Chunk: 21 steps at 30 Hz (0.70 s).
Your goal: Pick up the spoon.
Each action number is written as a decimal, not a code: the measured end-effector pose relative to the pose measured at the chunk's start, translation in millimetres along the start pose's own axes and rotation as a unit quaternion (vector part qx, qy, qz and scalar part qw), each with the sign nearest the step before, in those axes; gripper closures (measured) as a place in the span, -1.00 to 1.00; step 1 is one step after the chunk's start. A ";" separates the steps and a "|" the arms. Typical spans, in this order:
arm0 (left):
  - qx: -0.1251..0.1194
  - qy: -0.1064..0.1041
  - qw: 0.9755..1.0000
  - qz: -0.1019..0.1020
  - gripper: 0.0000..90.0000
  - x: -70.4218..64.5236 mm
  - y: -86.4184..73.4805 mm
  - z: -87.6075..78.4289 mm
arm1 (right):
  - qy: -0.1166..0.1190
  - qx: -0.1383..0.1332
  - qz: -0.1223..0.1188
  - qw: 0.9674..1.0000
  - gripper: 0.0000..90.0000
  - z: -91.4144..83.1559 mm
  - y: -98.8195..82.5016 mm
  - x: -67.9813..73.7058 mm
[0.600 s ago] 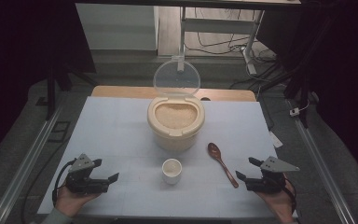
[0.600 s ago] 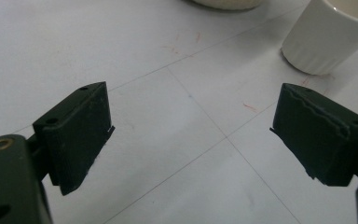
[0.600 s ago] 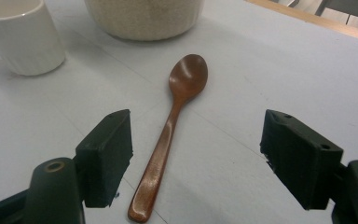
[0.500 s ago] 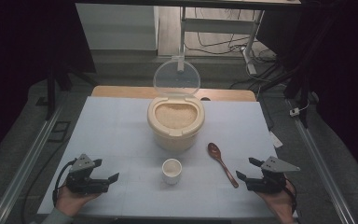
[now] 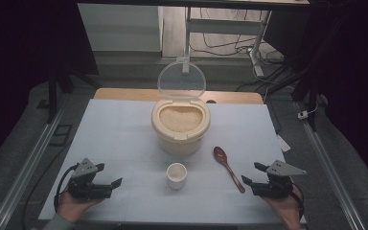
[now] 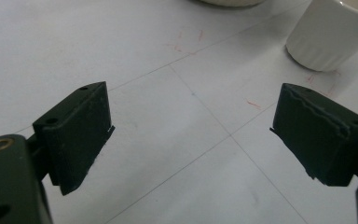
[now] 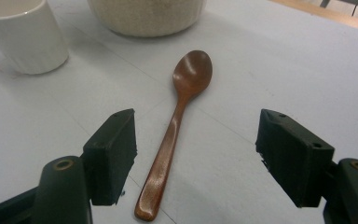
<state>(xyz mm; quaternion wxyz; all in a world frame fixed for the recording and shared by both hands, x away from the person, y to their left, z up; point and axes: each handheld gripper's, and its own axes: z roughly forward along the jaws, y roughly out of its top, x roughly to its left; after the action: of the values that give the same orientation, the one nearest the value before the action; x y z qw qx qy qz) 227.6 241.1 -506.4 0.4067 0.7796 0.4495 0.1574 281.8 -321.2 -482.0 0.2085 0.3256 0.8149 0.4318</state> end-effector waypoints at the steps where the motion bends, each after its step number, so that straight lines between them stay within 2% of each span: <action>1: 0.001 0.001 1.000 0.001 -0.75 -0.2 -0.5 0.4 | 0.000 0.005 0.002 1.000 -0.36 0.0 0.6 -0.5; 5: 0.008 0.005 1.000 0.010 -0.75 -1.8 -1.8 2.4 | 0.000 0.013 0.007 1.000 -0.35 -0.4 3.1 -1.6; 8: 0.011 0.005 1.000 0.017 -0.75 -3.3 -1.8 3.6 | -0.003 0.022 0.020 1.000 -0.34 -3.5 12.0 -1.4; 13: 0.013 0.000 1.000 0.015 -0.75 -3.2 -2.1 5.3 | 0.003 0.045 0.023 0.999 -0.32 -2.7 26.3 3.6; 14: 0.014 -0.001 1.000 0.014 -0.75 -3.5 -2.3 5.6 | 0.007 0.062 0.024 0.998 -0.32 -0.8 33.9 7.4; 16: 0.014 -0.001 1.000 0.013 -0.75 -3.4 -2.4 5.7 | 0.010 0.077 0.021 0.997 -0.32 1.2 40.7 11.6; 21: 0.015 0.000 1.000 0.010 -0.75 -1.7 -2.2 6.9 | 0.015 0.103 0.024 0.994 -0.29 5.3 54.2 18.8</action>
<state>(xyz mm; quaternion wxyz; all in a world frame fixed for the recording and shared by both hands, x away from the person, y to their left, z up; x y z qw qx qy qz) 229.6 236.9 -512.2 0.3930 0.7903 0.4438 0.1550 290.9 -282.3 -440.5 0.1507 0.3586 0.8501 0.3551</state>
